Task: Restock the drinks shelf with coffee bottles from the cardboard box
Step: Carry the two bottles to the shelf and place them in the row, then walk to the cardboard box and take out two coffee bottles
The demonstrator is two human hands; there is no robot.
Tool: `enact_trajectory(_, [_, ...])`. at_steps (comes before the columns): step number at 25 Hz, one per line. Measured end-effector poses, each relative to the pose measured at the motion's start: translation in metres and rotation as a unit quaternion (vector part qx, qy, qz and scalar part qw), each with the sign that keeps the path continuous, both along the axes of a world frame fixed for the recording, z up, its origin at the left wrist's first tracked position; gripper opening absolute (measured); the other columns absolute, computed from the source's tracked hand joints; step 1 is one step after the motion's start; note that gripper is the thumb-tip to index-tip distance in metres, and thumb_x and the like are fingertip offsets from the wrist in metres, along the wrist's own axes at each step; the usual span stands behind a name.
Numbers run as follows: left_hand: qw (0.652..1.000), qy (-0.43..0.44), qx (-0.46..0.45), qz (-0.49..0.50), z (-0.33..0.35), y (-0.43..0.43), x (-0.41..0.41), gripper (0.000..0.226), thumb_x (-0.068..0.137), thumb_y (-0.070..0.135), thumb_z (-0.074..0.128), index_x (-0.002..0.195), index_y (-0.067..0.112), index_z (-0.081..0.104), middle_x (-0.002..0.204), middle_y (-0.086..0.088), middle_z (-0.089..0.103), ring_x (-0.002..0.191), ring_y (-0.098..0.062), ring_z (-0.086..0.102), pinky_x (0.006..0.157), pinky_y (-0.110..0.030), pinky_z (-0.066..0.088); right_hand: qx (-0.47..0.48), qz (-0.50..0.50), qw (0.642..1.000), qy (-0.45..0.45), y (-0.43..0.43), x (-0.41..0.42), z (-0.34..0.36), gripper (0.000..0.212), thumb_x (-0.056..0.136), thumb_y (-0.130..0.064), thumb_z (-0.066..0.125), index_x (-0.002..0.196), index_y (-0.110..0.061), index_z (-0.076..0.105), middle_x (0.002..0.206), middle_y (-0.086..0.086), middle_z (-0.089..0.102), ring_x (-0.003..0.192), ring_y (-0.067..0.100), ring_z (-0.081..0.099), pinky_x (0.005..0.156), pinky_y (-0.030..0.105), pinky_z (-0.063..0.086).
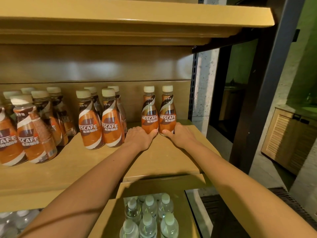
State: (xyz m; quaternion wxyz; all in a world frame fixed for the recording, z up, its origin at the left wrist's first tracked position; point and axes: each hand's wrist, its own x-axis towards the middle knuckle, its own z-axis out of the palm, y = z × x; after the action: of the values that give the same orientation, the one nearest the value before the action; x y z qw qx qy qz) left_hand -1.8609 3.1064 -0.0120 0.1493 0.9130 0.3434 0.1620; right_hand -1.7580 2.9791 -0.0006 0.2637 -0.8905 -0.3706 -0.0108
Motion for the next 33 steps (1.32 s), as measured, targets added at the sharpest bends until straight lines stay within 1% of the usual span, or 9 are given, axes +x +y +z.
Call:
enact_trajectory(3, [1.000, -0.021, -0.018, 0.008, 0.000, -0.002, -0.003, 0.078, 0.086, 0.068, 0.034, 0.131, 0.005, 0.043, 0.133, -0.016, 0.049, 0.122, -0.030, 0.046, 0.103, -0.043, 0.038, -0.006, 0.010, 1.000, -0.012, -0.006, -0.005, 0.002, 0.056, 0.086, -0.059, 0.049, 0.113, -0.010, 0.056, 0.114, 0.012, 0.064, 0.104, 0.028, 0.059, 0.091, 0.044, 0.047])
enact_trajectory(6, [0.997, -0.061, -0.053, 0.003, 0.009, -0.017, -0.018, 0.070, 0.088, 0.061, 0.041, 0.131, 0.006, 0.042, 0.132, -0.015, 0.047, 0.119, -0.029, 0.048, 0.100, -0.041, 0.041, -0.013, 0.010, 1.000, -0.021, -0.022, -0.016, 0.008, 0.056, 0.086, -0.058, 0.049, 0.111, -0.008, 0.058, 0.113, 0.014, 0.063, 0.104, 0.029, 0.059, 0.091, 0.044, 0.047])
enact_trajectory(10, [0.996, -0.085, 0.001, -0.035, 0.030, -0.059, -0.060, 0.056, 0.093, 0.051, 0.043, 0.127, 0.007, 0.043, 0.131, -0.013, 0.049, 0.117, -0.026, 0.050, 0.094, -0.035, 0.041, 0.012, 0.028, 0.998, -0.047, -0.061, -0.055, 0.023, 0.051, 0.091, -0.046, 0.052, 0.119, -0.004, 0.055, 0.122, 0.016, 0.060, 0.113, 0.031, 0.056, 0.090, 0.039, 0.044])
enact_trajectory(16, [0.969, -0.060, 0.063, -0.231, 0.052, -0.165, -0.118, 0.063, 0.093, 0.046, 0.047, 0.141, 0.008, 0.035, 0.144, -0.012, 0.042, 0.128, -0.024, 0.043, 0.102, -0.035, 0.038, 0.031, 0.045, 0.995, -0.087, -0.148, -0.121, 0.044, 0.053, 0.093, -0.034, 0.054, 0.134, -0.002, 0.043, 0.132, 0.015, 0.052, 0.123, 0.029, 0.048, 0.099, 0.035, 0.038])
enact_trajectory(21, [0.925, -0.063, 0.065, -0.369, 0.062, -0.273, -0.109, 0.061, 0.094, 0.043, 0.046, 0.143, 0.009, 0.033, 0.149, -0.009, 0.036, 0.133, -0.022, 0.038, 0.103, -0.032, 0.035, 0.020, -0.078, 0.991, -0.111, -0.268, -0.136, 0.048, 0.065, 0.092, -0.036, 0.054, 0.145, -0.007, 0.030, 0.144, 0.013, 0.044, 0.132, 0.026, 0.042, 0.109, 0.037, 0.036])
enact_trajectory(24, [0.890, -0.047, 0.045, -0.451, 0.057, -0.348, -0.089, 0.064, 0.093, 0.044, 0.048, 0.145, 0.012, 0.030, 0.151, -0.006, 0.032, 0.137, -0.020, 0.034, 0.108, -0.031, 0.031, -0.007, -0.171, 0.980, -0.101, -0.365, -0.138, 0.040, 0.062, 0.094, -0.037, 0.051, 0.145, -0.009, 0.029, 0.144, 0.012, 0.044, 0.131, 0.026, 0.043, 0.105, 0.035, 0.037])
enact_trajectory(26, [0.863, -0.032, 0.026, -0.504, 0.054, -0.404, -0.076, 0.058, 0.094, 0.039, 0.051, 0.143, 0.012, 0.034, 0.148, -0.005, 0.037, 0.134, -0.020, 0.038, 0.106, -0.032, 0.033, -0.024, -0.244, 0.966, -0.077, -0.431, -0.140, 0.035, 0.057, 0.094, -0.037, 0.050, 0.142, -0.010, 0.035, 0.140, 0.012, 0.048, 0.126, 0.027, 0.048, 0.100, 0.035, 0.041])
enact_trajectory(29, [0.823, -0.010, -0.001, -0.568, 0.048, -0.499, -0.055, 0.050, 0.091, 0.035, 0.056, 0.136, 0.017, 0.042, 0.139, -0.002, 0.045, 0.130, -0.020, 0.043, 0.104, -0.035, 0.037, -0.019, -0.347, 0.937, -0.034, -0.535, -0.144, 0.026, 0.056, 0.094, -0.035, 0.052, 0.143, -0.013, 0.034, 0.143, 0.010, 0.046, 0.130, 0.027, 0.045, 0.105, 0.037, 0.038])
enact_trajectory(33, [0.781, 0.012, -0.007, -0.624, 0.038, -0.634, -0.019, 0.045, 0.090, 0.033, 0.057, 0.132, 0.020, 0.047, 0.136, 0.000, 0.050, 0.125, -0.019, 0.048, 0.102, -0.037, 0.041, -0.020, -0.430, 0.902, -0.028, -0.675, -0.146, 0.016, 0.057, 0.093, -0.036, 0.053, 0.143, -0.013, 0.035, 0.146, 0.010, 0.043, 0.134, 0.026, 0.041, 0.108, 0.037, 0.035])
